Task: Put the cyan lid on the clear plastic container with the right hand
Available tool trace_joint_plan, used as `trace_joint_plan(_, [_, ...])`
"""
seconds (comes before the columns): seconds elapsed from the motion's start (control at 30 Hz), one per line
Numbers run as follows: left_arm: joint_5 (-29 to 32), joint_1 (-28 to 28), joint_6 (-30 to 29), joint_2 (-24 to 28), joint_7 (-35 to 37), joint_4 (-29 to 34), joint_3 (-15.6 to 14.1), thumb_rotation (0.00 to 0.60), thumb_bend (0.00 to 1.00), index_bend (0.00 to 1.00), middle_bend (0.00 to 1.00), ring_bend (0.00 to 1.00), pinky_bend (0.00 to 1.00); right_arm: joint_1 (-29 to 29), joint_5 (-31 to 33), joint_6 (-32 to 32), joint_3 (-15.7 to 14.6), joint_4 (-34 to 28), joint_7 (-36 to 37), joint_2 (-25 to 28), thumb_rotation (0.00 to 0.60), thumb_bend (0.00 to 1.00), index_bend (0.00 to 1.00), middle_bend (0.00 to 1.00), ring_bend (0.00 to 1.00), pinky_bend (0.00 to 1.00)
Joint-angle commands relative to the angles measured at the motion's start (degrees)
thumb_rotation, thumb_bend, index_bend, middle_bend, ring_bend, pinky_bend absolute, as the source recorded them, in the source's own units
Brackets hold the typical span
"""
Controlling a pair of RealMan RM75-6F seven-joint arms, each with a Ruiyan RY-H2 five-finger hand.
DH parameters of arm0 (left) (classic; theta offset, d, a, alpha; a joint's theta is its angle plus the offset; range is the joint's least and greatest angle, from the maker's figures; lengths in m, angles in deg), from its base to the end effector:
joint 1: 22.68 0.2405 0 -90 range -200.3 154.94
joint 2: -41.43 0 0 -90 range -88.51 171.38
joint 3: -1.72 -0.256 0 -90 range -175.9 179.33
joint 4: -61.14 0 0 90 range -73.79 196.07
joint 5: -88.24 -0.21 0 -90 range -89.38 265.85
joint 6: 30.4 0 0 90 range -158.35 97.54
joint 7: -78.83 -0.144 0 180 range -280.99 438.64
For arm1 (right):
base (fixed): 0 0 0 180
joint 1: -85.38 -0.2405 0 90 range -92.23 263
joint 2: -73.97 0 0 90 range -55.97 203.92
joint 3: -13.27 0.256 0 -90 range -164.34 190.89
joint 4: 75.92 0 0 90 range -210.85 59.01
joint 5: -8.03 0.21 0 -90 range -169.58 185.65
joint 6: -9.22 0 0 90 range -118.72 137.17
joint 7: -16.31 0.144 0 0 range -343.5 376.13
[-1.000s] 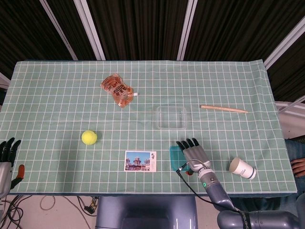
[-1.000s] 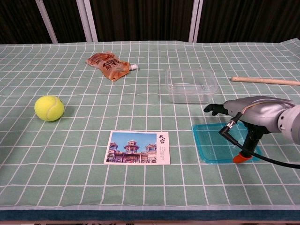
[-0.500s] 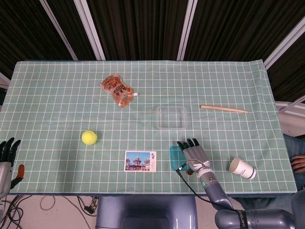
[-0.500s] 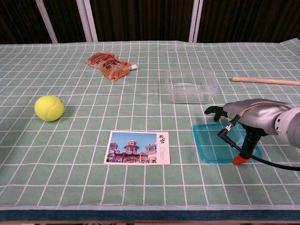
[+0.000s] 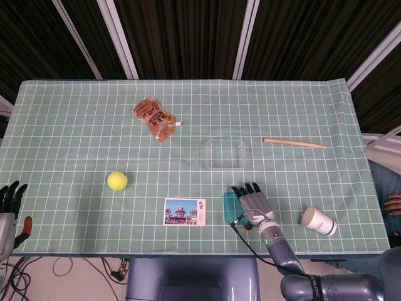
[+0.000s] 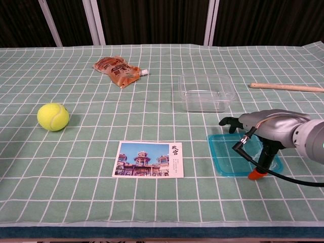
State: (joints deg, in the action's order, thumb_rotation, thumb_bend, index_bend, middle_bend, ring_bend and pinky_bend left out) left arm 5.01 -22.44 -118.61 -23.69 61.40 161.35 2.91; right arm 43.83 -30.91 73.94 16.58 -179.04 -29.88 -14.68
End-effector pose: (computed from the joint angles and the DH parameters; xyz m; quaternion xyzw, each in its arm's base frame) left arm -0.3023 0.1461 0.1477 -0.5913 -0.3758 -0.3094 0.6430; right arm -0.1590 -0.2723 -0.0347 0.7607 -0.4304 0.2134 0.4366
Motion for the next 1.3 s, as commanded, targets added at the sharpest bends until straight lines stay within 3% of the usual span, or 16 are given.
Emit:
trace_joint_plan(0.03, [-0.1, 0.0, 0.0, 0.0, -0.1, 0.0, -0.1, 0.600, 0.50, 0.05, 0.00, 0.00, 0.00, -0.1, -0.1, 0.1, -0.1, 0.3, 0.1, -0.2, 0.600, 0.14, 0.00, 0.20, 0.00, 0.00])
trace_joint_plan(0.87, [0.3, 0.0, 0.0, 0.1, 0.2, 0.2, 0.0, 0.600, 0.50, 0.05, 0.00, 0.00, 0.00, -1.5, 2.8, -1.4, -0.9, 2.0, -0.1, -1.2, 0.600, 0.14, 0.00, 0.25, 0.00, 0.00])
trace_joint_plan(1.07, [0.4, 0.0, 0.0, 0.2, 0.3, 0.3, 0.0, 0.600, 0.50, 0.05, 0.00, 0.00, 0.00, -2.1, 3.7, -2.0, -1.3, 2.1, -0.7, -1.2, 0.600, 0.15, 0.00, 0.32, 0.00, 0.00])
trace_joint_plan(1.3, [0.5, 0.0, 0.1, 0.3, 0.4, 0.4, 0.0, 0.600, 0.50, 0.05, 0.00, 0.00, 0.00, -2.4, 3.9, -3.1, -1.0, 2.6, 0.9, -1.3, 0.600, 0.24, 0.00, 0.38, 0.03, 0.00])
